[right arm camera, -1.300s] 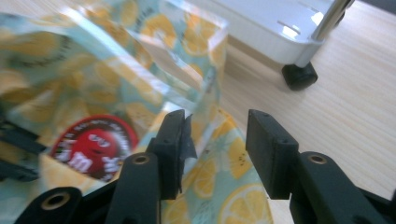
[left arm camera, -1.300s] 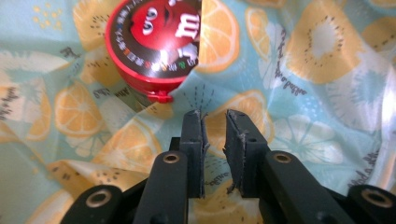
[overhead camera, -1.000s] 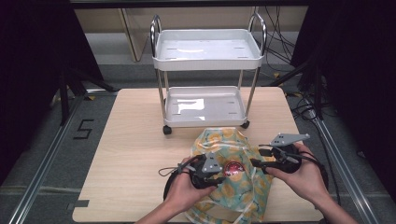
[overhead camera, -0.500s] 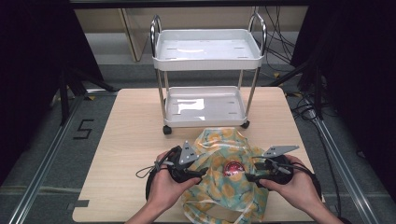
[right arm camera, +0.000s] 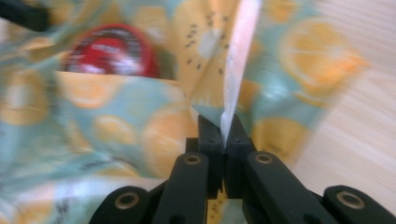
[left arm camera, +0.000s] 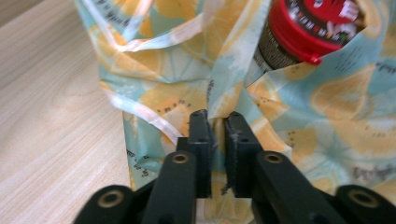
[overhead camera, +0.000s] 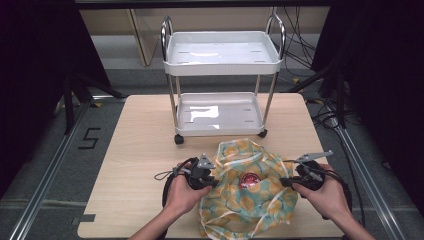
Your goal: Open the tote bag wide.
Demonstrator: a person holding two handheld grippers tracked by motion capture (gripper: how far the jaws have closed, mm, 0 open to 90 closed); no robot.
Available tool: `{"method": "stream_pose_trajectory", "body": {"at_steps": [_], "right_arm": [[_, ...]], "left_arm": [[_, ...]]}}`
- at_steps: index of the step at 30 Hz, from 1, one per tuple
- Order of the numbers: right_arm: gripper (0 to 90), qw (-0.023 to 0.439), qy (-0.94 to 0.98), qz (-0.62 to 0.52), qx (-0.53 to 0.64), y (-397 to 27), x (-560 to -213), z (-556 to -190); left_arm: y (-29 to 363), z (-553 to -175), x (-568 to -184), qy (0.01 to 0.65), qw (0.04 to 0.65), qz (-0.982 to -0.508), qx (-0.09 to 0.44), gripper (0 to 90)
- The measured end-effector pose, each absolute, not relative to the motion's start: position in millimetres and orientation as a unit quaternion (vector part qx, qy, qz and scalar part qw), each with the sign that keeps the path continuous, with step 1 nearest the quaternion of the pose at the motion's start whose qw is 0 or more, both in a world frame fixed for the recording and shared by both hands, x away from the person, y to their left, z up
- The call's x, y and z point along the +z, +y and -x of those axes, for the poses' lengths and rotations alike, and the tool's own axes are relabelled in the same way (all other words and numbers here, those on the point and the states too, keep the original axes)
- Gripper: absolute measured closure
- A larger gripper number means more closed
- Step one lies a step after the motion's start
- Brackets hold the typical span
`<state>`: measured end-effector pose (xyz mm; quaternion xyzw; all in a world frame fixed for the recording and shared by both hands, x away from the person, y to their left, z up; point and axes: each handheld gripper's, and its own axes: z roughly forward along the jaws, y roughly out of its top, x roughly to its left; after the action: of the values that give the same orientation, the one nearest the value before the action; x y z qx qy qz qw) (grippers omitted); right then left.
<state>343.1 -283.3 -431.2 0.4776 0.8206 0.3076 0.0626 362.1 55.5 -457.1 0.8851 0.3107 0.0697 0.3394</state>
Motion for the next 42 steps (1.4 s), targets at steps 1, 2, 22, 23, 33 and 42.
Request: {"method": "stream_pose_trajectory", "body": {"at_steps": [1,2,22,23,33,42], "right_arm": [[89.4,0.063,0.821,-0.478,0.308,-283.3,-431.2,-343.1],[89.5,0.064,0.816,-0.488,0.304,-288.3,-431.4,-343.6],[73.0,0.085,0.809,-0.524,0.252,-324.5,-446.0,-342.2],[73.0,0.085,0.809,-0.524,0.252,-324.5,-446.0,-342.2],[52.5,0.161,0.827,-0.436,0.318,-307.1,-417.4,-337.1],[52.8,0.197,0.836,-0.383,0.341,-293.5,-400.4,-341.3]], "left_arm": [[55.5,-362.1,-457.1,0.311,0.339,-0.885,0.07,84.7],[55.4,-362.8,-458.8,0.309,0.34,-0.885,0.071,84.7],[56.3,-380.9,-461.1,0.314,0.332,-0.882,0.116,76.1],[55.5,-379.8,-458.7,0.306,0.336,-0.883,0.119,76.1],[42.8,-353.1,-427.6,0.25,0.389,-0.873,0.156,53.4],[33.2,-338.5,-410.6,0.224,0.416,-0.866,0.164,50.9]]}}
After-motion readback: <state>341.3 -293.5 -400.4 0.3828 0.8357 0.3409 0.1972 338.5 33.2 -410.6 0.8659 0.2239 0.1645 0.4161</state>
